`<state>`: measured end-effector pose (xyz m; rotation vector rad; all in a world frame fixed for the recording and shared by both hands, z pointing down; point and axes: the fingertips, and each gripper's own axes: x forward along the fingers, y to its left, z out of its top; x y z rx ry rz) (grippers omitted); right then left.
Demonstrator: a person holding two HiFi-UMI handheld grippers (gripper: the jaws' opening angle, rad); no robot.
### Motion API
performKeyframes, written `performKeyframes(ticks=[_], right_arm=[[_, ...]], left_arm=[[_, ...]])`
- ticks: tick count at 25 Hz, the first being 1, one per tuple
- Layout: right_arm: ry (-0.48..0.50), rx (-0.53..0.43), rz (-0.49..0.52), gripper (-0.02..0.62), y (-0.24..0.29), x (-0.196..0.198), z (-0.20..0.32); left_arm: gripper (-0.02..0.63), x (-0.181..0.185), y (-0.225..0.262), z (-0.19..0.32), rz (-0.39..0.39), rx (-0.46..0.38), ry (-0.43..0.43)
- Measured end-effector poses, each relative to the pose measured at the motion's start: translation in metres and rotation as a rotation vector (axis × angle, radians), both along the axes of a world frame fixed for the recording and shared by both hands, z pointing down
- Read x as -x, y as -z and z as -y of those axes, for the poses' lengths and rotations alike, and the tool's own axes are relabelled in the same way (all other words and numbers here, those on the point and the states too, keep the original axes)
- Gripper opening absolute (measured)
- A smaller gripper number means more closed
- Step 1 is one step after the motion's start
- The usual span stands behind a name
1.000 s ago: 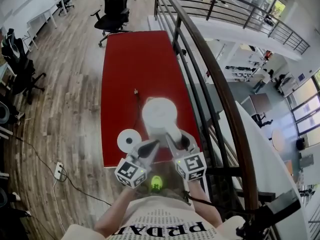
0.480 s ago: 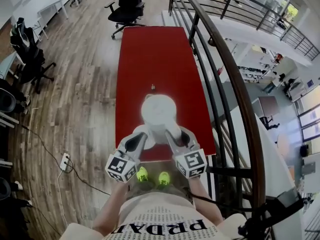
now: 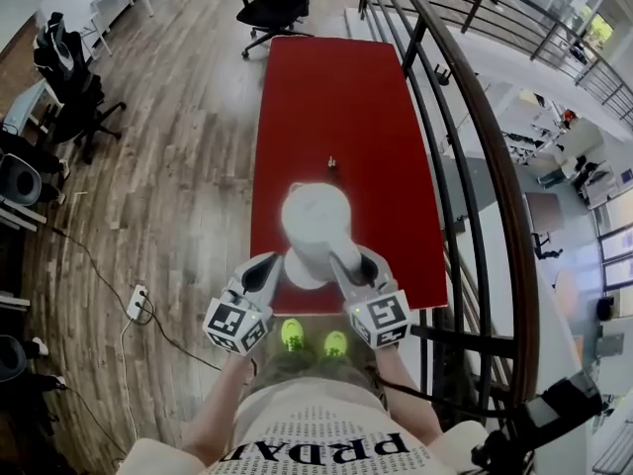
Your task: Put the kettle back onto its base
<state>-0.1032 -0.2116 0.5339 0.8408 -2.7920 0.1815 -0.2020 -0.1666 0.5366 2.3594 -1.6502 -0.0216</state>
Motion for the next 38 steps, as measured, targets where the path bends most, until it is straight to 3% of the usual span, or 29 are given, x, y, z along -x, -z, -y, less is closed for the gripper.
performKeyframes(ticks=[15,29,38], right_arm=[[0.004,0.019,0.033,0.123,-0.029,0.028,-0.007],[0.044,-0.058,0.035,0.124,-0.035,0.013,-0.031],[0.075,-0.057,0.000,0.124,-0.045,-0.007,-0.044]], left_arm=[[-0.009,0.022,-0.010,-0.001,-0.022,0.014,-0.035],[-0.009,0.008,-0.014,-0.007,-0.051,0.027,-0.075],[-0.009,0.001,-0.013,-0.012,-0.064,0.028,-0.066]])
